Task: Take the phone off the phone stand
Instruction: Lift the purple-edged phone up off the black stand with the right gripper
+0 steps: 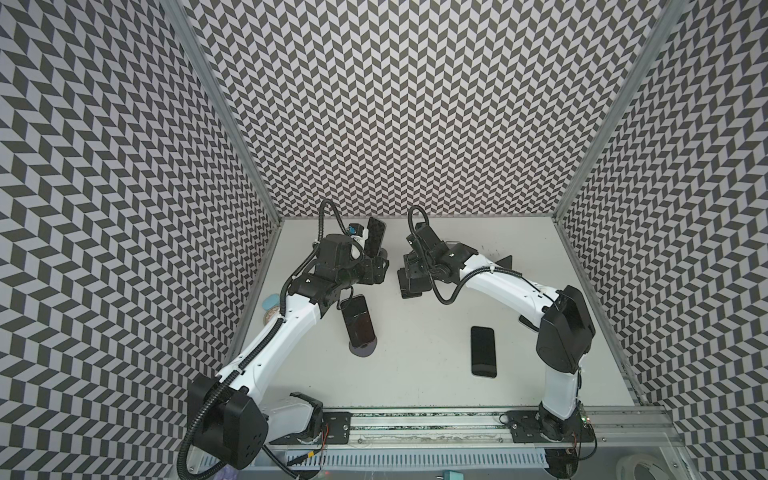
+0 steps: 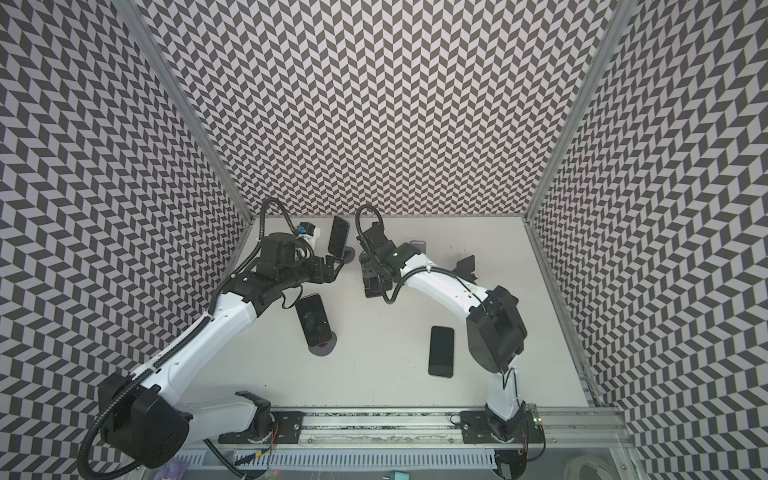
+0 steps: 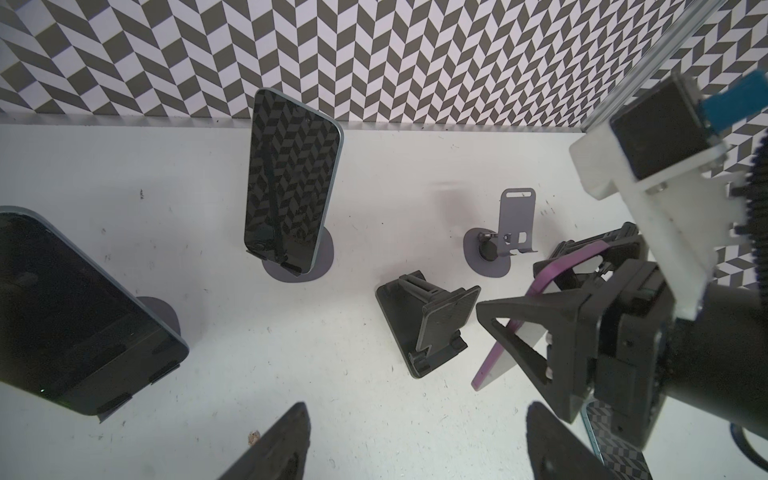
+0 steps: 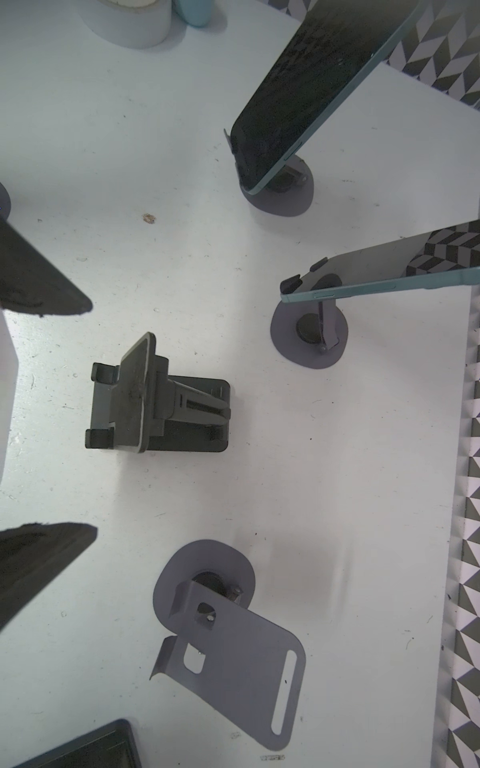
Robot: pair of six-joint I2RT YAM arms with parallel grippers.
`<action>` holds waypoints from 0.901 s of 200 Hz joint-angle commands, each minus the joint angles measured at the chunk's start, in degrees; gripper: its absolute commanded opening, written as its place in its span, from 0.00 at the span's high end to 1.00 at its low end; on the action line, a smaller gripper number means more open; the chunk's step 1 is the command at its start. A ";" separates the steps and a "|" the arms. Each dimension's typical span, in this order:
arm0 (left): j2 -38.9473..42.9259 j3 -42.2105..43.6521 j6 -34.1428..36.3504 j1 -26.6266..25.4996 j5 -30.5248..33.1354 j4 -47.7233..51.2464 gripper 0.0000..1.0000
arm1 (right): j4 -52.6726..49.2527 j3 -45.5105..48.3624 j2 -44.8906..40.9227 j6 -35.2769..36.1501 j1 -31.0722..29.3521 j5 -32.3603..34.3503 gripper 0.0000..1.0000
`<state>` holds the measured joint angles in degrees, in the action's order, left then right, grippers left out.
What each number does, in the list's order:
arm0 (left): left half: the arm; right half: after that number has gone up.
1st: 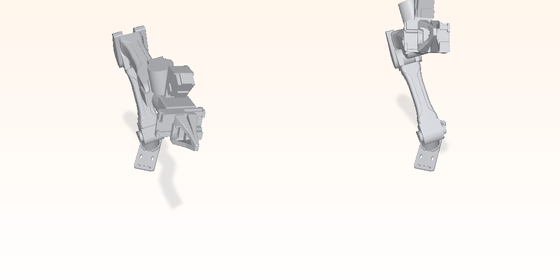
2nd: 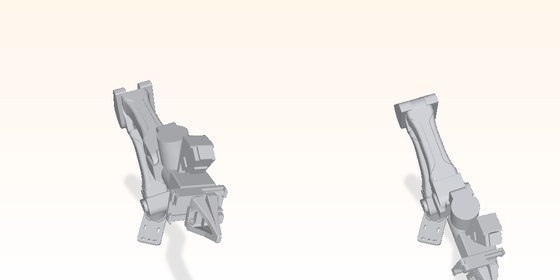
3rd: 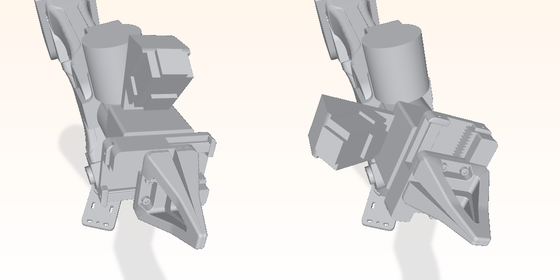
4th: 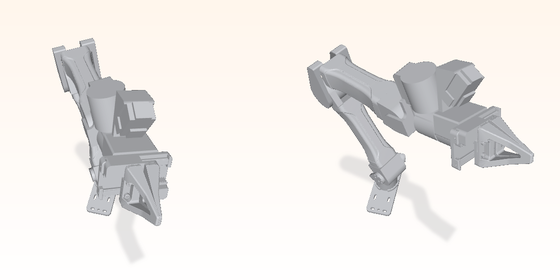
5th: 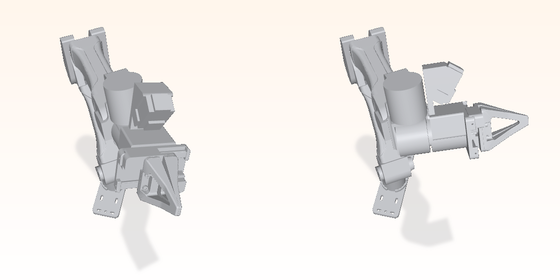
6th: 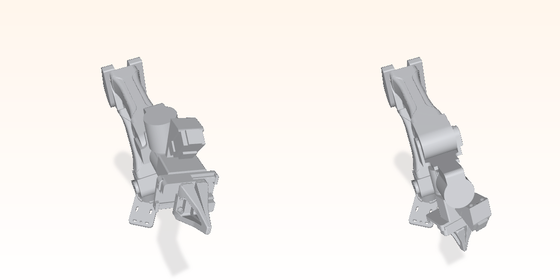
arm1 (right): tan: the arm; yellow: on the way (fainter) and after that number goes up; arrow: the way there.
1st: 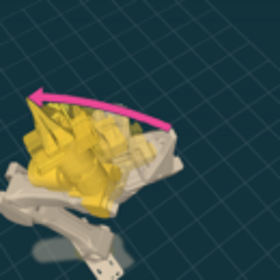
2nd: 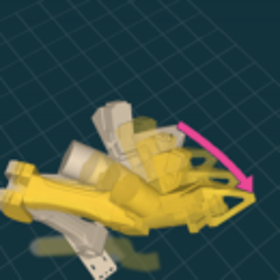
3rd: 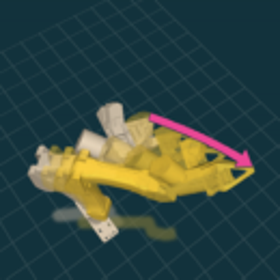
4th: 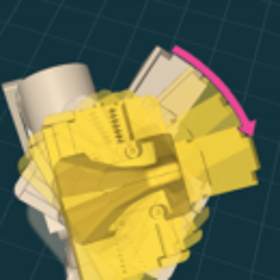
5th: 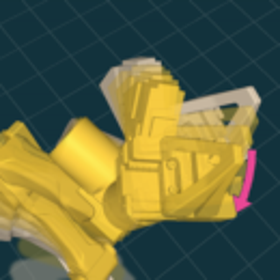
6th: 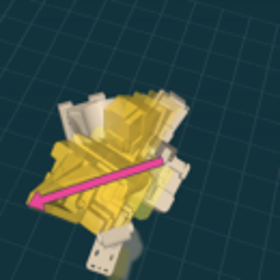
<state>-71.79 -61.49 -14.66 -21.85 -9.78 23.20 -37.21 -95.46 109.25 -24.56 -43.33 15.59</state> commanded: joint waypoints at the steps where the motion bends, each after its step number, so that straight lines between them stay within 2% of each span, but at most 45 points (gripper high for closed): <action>1: -0.17 0.79 -1.20 -0.83 -0.45 -0.70 0.18 | 2.89 1.23 -3.39 -1.01 -0.09 0.25 0.38; 180: -3.74 -2.05 -3.84 -7.22 1.86 -0.88 0.19 | 3.21 8.34 -6.36 -2.52 1.58 0.49 0.42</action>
<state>-75.13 -61.73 -17.32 -28.21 -8.67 23.14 -36.88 -88.09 107.00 -25.96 -42.26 15.66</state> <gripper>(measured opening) 0.815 0.725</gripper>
